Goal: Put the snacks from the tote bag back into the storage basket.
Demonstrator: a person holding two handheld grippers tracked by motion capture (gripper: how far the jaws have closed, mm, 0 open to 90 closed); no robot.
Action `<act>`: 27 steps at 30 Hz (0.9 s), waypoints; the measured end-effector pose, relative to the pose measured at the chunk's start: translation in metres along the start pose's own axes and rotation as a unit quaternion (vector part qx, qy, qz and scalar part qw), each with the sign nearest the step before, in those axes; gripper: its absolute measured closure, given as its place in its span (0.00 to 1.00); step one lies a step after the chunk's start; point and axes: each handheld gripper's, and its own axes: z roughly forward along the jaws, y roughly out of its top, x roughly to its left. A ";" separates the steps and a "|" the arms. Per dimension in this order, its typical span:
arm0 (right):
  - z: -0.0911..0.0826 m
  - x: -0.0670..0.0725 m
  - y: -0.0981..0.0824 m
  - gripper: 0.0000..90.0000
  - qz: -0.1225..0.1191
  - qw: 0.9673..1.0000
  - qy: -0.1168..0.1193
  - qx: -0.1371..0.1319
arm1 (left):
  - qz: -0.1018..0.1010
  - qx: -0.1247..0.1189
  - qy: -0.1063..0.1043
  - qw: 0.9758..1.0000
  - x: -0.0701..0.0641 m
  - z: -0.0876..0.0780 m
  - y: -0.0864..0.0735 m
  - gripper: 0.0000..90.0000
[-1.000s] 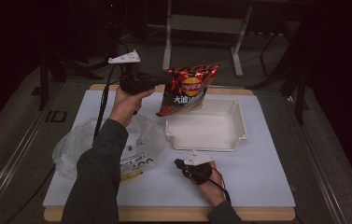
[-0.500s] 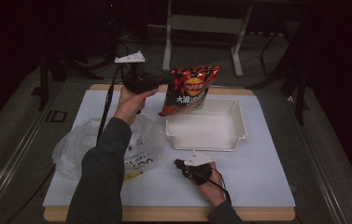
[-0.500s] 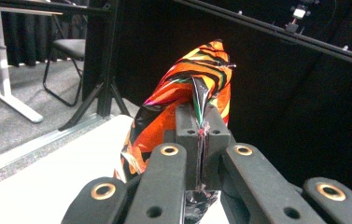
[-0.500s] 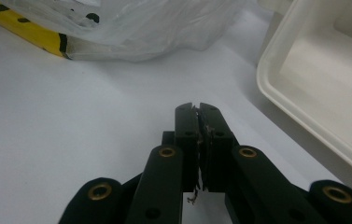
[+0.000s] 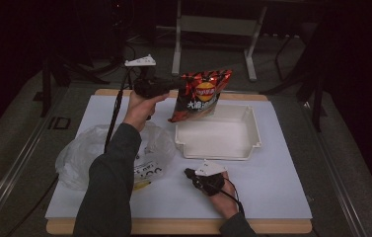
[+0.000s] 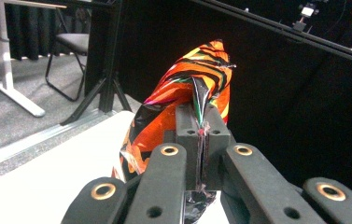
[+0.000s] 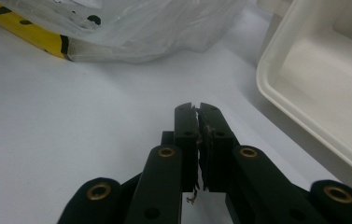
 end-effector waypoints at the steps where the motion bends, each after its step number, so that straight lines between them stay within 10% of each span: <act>1: 0.000 0.000 0.000 0.96 0.001 1.000 0.000 0.000 | -0.002 0.001 0.000 1.000 0.001 0.002 -0.001 0.99; 27: -0.001 0.000 0.000 0.96 0.005 1.000 0.000 -0.005 | -0.002 0.043 -0.016 0.999 0.006 0.045 -0.006 0.99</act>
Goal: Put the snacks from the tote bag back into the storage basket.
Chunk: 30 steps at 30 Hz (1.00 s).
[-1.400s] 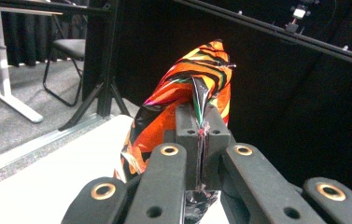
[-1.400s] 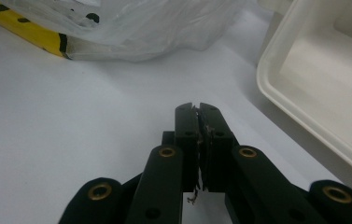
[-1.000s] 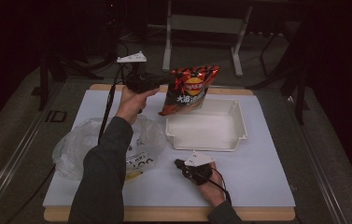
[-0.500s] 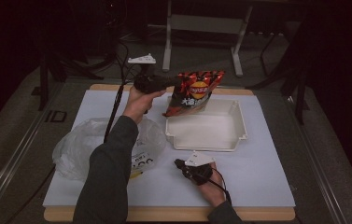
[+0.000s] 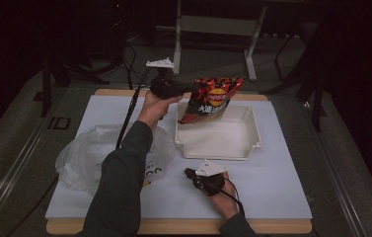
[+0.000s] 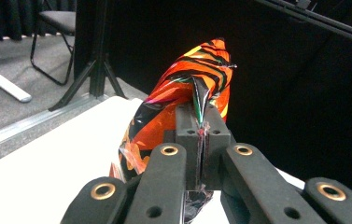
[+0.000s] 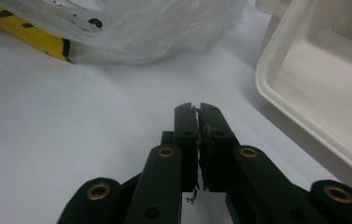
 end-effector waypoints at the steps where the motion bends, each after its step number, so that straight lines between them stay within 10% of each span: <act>1: 0.000 0.000 0.000 0.96 0.001 1.000 0.000 0.000 | -0.002 0.000 -0.001 1.000 0.001 0.001 -0.001 0.99; 30: 0.000 0.000 0.000 0.96 0.000 1.000 0.002 0.000 | -0.024 0.036 0.029 0.999 0.019 0.024 -0.014 0.98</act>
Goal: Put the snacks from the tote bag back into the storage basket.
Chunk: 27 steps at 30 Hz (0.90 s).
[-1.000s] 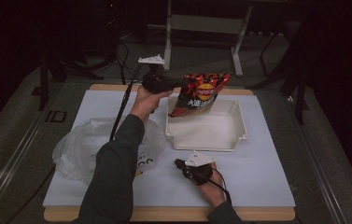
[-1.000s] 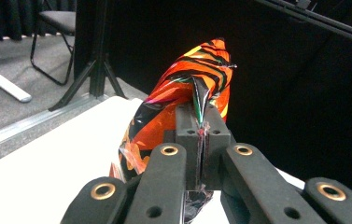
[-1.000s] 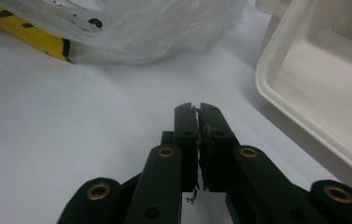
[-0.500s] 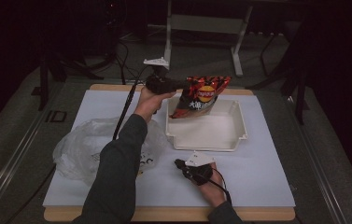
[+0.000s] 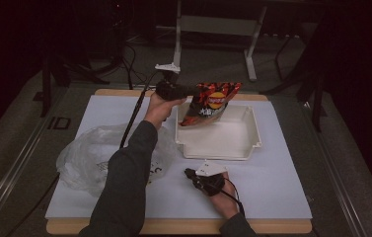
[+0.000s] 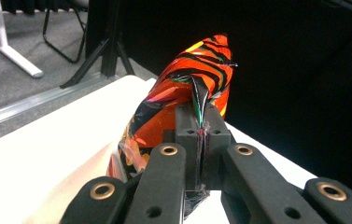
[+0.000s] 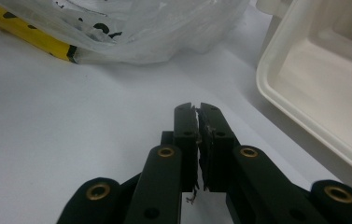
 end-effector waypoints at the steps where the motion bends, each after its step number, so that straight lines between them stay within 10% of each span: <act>1: 0.000 0.000 0.000 0.95 0.000 1.000 0.000 0.000 | 0.000 0.001 0.002 1.000 0.000 0.001 0.000 0.98; 27: 0.000 0.000 0.000 0.94 -0.001 1.000 -0.001 0.000 | -0.023 0.031 0.061 0.997 0.018 0.005 -0.018 0.93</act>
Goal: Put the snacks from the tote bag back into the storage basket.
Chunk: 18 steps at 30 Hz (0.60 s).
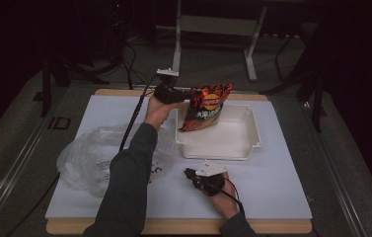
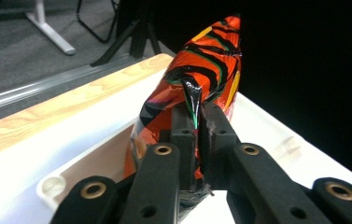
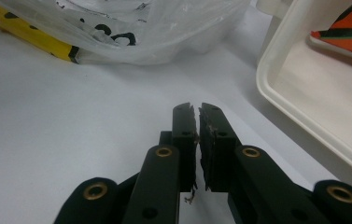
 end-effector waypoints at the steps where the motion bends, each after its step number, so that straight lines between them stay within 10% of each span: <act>1: 0.000 0.000 0.000 0.94 0.000 1.000 0.000 0.000 | 0.001 0.003 0.002 1.000 0.000 -0.001 0.000 0.92; 18: 0.000 0.000 0.000 0.93 -0.002 1.000 -0.001 0.001 | 0.008 0.013 0.072 0.997 -0.001 -0.005 -0.002 0.71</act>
